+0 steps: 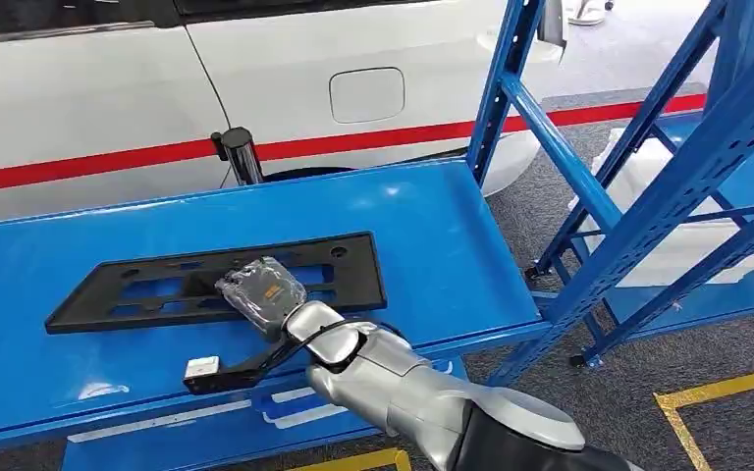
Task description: Take the parts from the cabinet and place them on the table.
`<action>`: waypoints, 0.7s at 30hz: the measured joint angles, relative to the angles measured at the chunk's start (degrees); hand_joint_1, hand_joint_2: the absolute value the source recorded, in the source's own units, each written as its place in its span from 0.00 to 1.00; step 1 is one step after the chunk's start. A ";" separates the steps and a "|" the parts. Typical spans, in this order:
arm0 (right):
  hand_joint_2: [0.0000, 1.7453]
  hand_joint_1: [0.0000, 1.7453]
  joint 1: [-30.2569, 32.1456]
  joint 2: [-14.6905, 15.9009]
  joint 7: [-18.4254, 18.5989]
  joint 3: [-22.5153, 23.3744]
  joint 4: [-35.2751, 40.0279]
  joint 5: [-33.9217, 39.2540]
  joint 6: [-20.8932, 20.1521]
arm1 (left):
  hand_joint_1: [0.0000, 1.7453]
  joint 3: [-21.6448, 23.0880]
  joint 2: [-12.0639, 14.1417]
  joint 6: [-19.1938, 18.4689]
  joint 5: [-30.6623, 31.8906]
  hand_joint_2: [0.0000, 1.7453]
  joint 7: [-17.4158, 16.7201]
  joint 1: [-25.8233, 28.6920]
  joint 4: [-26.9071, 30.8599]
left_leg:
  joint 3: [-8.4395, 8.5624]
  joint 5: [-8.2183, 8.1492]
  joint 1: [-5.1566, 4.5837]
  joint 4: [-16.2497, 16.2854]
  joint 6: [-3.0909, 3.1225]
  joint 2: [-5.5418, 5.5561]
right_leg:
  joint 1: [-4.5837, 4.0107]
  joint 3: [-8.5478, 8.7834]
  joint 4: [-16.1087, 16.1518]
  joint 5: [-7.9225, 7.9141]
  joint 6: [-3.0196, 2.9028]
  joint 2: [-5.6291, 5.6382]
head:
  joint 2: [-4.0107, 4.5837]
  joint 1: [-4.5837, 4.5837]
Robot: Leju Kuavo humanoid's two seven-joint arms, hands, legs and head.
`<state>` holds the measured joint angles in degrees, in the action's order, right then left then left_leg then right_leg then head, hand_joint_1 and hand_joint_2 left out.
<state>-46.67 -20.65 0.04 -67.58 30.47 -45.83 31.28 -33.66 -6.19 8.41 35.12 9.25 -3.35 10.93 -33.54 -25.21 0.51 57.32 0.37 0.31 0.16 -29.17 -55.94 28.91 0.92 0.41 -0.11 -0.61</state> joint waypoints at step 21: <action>1.00 1.00 -1.20 1.92 -11.63 28.58 10.62 0.04 1.45 | 0.00 -2.25 -0.17 0.04 2.36 0.00 0.09 0.02 0.00 | 0.00 0.02 -0.01 0.02 -0.01 -0.01 | 0.01 0.46 -0.02 -0.04 0.04 0.01 | 0.00 0.00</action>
<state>-47.87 -18.73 -11.58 -39.00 41.09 -45.79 32.72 -35.91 -6.36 8.46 37.49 9.33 -3.33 10.93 -33.54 -25.19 0.51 57.34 0.37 0.31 0.17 -28.71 -55.96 28.86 0.96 0.43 -0.11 -0.61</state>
